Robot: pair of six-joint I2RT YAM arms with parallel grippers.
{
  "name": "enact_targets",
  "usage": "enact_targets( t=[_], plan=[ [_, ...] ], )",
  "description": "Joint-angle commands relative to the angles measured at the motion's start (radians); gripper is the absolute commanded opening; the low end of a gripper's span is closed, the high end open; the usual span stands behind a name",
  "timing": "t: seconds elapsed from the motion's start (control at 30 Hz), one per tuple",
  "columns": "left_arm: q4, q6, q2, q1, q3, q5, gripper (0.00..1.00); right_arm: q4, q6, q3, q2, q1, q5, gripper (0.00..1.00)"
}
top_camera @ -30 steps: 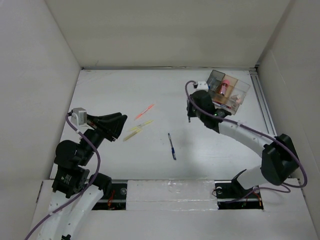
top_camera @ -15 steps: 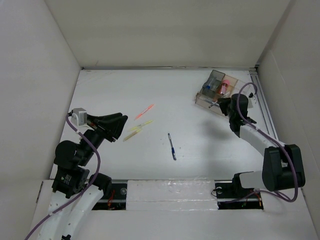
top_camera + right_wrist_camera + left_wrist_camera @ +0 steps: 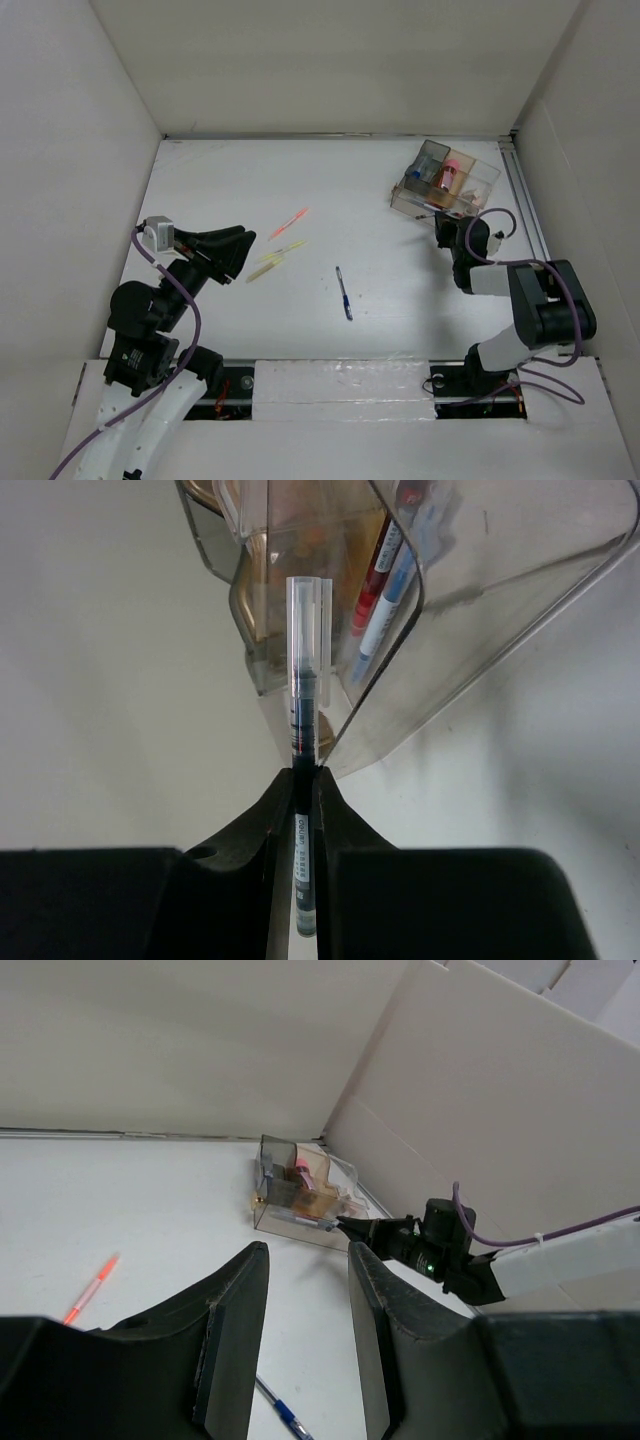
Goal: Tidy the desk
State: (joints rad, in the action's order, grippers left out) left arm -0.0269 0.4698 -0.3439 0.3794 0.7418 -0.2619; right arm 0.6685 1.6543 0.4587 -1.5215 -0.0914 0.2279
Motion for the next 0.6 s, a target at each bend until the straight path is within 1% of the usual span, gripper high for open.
enact_targets(
  t=[0.0,0.1,0.27,0.37,0.5,0.57],
  plan=[
    [0.058,-0.002,-0.001,-0.002,0.001,-0.017,0.34,0.194,0.125,-0.023,-0.011,0.009,-0.010,0.09],
    [0.058,-0.002,-0.004,-0.002,0.001,-0.014,0.34,0.221,0.166,-0.044,-0.034,0.019,-0.007,0.11],
    [0.061,0.000,-0.012,-0.002,-0.001,-0.019,0.34,0.422,0.219,-0.083,-0.123,0.050,-0.035,0.14],
    [0.062,0.000,-0.015,-0.002,-0.001,-0.020,0.34,0.477,0.237,-0.075,-0.172,0.070,-0.059,0.15],
    [0.062,0.000,-0.021,-0.002,-0.001,-0.023,0.34,0.467,0.249,-0.060,-0.184,0.081,-0.052,0.19],
    [0.064,0.000,-0.026,-0.002,-0.002,-0.025,0.34,0.497,0.255,-0.057,-0.201,0.081,-0.051,0.20]
  ],
)
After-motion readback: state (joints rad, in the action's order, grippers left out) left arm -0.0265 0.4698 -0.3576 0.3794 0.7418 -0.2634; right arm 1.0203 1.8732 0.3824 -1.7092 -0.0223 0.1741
